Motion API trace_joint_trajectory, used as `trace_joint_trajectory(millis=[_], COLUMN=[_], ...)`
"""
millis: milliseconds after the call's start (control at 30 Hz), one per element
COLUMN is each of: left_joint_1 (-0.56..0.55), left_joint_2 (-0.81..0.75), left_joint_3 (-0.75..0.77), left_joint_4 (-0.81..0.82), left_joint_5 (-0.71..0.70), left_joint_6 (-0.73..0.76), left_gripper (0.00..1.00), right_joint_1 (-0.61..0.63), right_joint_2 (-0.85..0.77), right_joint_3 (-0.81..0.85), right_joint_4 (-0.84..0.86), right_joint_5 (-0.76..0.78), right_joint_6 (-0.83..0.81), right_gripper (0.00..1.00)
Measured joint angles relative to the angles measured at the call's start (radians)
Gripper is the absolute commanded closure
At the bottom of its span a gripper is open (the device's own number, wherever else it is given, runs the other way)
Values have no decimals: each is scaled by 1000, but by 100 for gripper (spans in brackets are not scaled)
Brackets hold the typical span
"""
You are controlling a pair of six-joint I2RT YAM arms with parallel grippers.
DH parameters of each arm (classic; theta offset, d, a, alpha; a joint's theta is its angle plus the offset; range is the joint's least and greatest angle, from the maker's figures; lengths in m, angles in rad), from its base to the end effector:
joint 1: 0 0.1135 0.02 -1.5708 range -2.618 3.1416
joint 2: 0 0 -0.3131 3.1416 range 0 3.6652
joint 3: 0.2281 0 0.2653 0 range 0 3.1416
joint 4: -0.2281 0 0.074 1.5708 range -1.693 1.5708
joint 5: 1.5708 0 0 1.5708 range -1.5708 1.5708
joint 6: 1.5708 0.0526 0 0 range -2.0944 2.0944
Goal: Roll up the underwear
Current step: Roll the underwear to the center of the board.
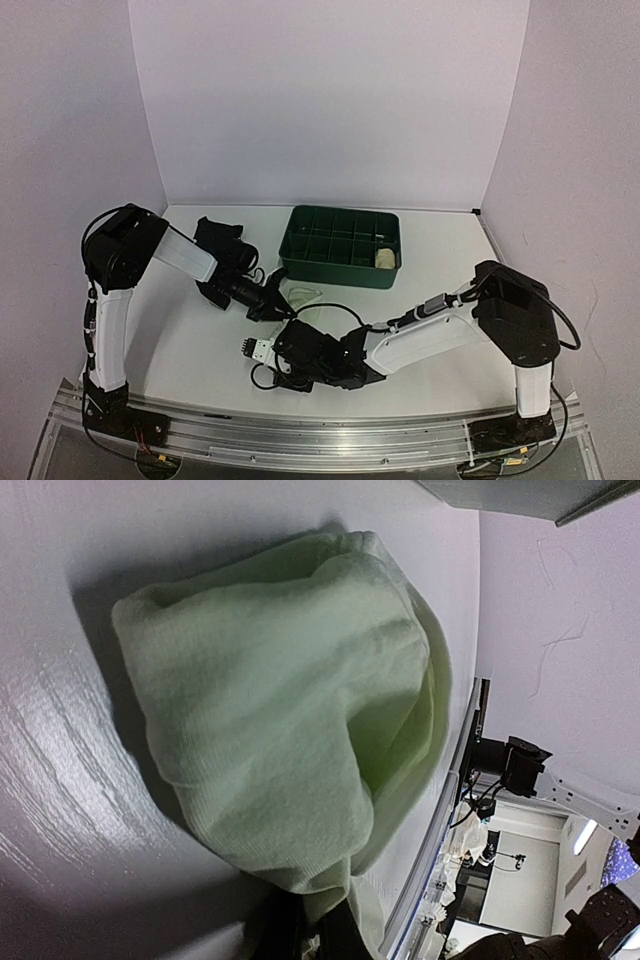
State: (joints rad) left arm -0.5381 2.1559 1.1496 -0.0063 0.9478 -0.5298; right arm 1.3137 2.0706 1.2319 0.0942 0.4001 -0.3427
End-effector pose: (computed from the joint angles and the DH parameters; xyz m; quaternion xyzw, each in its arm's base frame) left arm 0.3536 -0.2608 0.0995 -0.1293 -0.8548 0.5024 0.0123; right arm 0.1412 0.4566 0.1532 -0.6073 0.6657 0.0227 0.4329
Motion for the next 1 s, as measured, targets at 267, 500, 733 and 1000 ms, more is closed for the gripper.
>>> trace_joint_trajectory(millis=[267, 500, 733, 1000], left_joint_1=[0, 11, 58, 104], left_joint_2=[0, -9, -65, -257], left_joint_3=[0, 2, 28, -31], left_joint_4=[0, -10, -157, -426], left_joint_5=[0, 21, 19, 83], left_joint_6=[-1, 6, 130, 622], left_gripper=[100, 63, 42, 43], right_joint_1=[-13, -34, -104, -218], right_joint_2=[71, 55, 9, 15], right_joint_3=[81, 64, 48, 41], right_joint_4=[-68, -98, -165, -177], right_joint_5=[2, -36, -304, -679], right_joint_6=[38, 128, 322, 568], right_gripper=[91, 100, 100, 100])
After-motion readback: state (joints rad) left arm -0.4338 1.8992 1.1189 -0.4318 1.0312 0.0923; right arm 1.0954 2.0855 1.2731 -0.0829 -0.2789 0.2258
